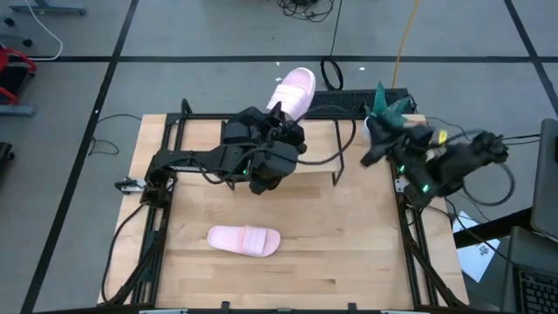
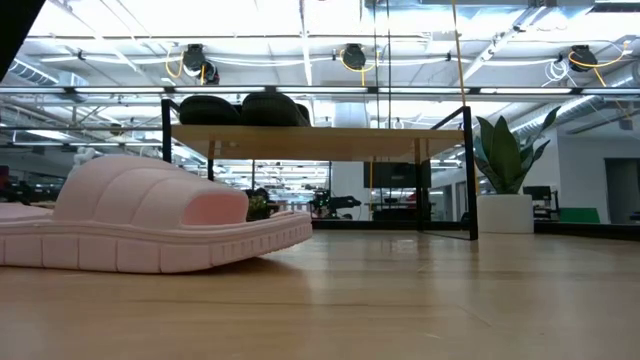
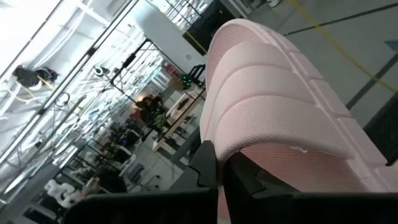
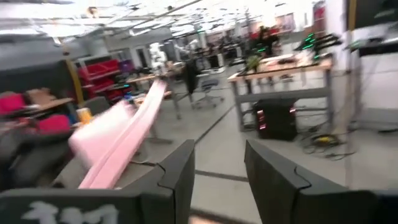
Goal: Pick and place slides into the shelf
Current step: Put the top pink slide on the shelf
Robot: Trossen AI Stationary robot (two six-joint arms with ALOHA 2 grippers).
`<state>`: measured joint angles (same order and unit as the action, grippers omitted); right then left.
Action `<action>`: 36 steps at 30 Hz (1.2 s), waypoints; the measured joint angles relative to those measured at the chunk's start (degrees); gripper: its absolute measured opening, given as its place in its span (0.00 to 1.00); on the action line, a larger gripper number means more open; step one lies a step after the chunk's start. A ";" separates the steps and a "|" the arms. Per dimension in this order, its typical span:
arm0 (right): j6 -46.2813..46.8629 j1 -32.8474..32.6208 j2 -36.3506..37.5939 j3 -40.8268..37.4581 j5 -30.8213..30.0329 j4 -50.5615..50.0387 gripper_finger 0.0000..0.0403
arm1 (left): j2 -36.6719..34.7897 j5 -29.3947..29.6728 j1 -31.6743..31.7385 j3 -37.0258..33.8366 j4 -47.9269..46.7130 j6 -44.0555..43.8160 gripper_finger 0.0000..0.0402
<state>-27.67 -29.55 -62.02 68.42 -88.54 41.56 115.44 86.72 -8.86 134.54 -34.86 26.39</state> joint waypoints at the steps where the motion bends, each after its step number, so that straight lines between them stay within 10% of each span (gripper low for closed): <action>1: 3.42 -0.81 -0.01 -2.05 0.08 -0.04 0.32 | 0.00 0.08 0.10 0.02 2.46 1.75 0.00; 6: 22.47 -3.13 -0.04 -12.44 3.34 0.46 0.32 | 0.00 1.76 0.31 0.00 18.36 13.70 0.00; 15: 53.25 4.30 -0.69 -24.26 28.41 0.81 0.32 | 0.00 2.34 0.38 0.00 28.20 19.35 0.00; 27: 61.07 14.35 -10.82 -25.72 49.45 19.68 0.43 | 0.02 1.38 -0.68 0.00 26.99 16.68 0.00; 36: 68.83 16.83 -15.30 -25.72 53.93 24.22 0.60 | 0.09 -1.89 -0.10 -0.02 21.12 11.77 0.00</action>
<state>41.16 -12.72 -77.32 42.70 -34.62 65.78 115.52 84.83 -8.96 134.52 -13.74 38.16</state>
